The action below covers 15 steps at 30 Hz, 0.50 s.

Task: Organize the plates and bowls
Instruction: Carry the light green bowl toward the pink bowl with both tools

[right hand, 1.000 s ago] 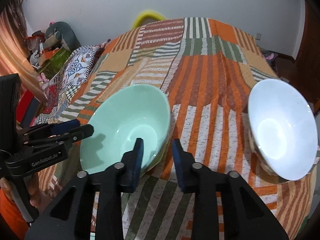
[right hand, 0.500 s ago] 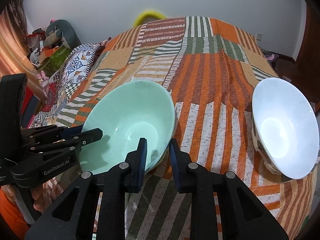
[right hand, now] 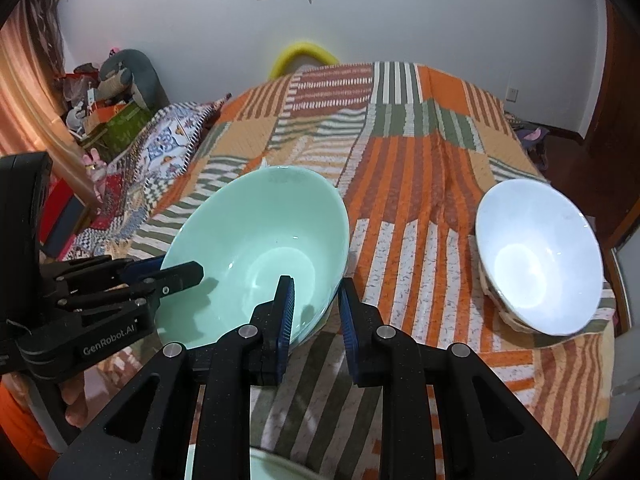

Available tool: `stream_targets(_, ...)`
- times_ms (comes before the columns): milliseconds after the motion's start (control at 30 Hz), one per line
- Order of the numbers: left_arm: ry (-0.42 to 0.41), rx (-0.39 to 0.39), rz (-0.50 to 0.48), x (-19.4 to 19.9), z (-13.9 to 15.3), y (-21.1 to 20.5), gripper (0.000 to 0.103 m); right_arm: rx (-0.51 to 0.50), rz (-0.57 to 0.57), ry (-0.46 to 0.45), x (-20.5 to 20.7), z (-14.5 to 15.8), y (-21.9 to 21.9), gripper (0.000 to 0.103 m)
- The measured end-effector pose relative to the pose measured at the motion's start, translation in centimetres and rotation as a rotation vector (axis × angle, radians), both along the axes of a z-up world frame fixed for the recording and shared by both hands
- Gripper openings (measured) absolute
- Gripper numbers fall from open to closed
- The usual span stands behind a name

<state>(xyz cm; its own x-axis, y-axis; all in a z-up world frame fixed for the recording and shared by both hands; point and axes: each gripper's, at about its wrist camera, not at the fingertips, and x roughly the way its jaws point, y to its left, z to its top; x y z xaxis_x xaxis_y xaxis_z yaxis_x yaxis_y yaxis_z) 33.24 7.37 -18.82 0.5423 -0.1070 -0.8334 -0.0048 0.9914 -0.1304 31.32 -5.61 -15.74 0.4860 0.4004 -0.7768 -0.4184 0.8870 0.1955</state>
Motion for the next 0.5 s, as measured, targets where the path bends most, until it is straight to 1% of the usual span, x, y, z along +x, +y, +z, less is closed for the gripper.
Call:
stream_targets(333, -0.073, -0.003, 0.002, -5.4, 4.6, -0.3, 0.022, 0.050, -0.006, -0.040, -3.5, 3.0, -0.4, 0.021)
stream_targets(500, -0.092, -0.005, 0.006, -8.5, 6.0, -0.3, 0.022, 0.068, -0.001, -0.052, -5.4, 4.0, -0.3, 0.021)
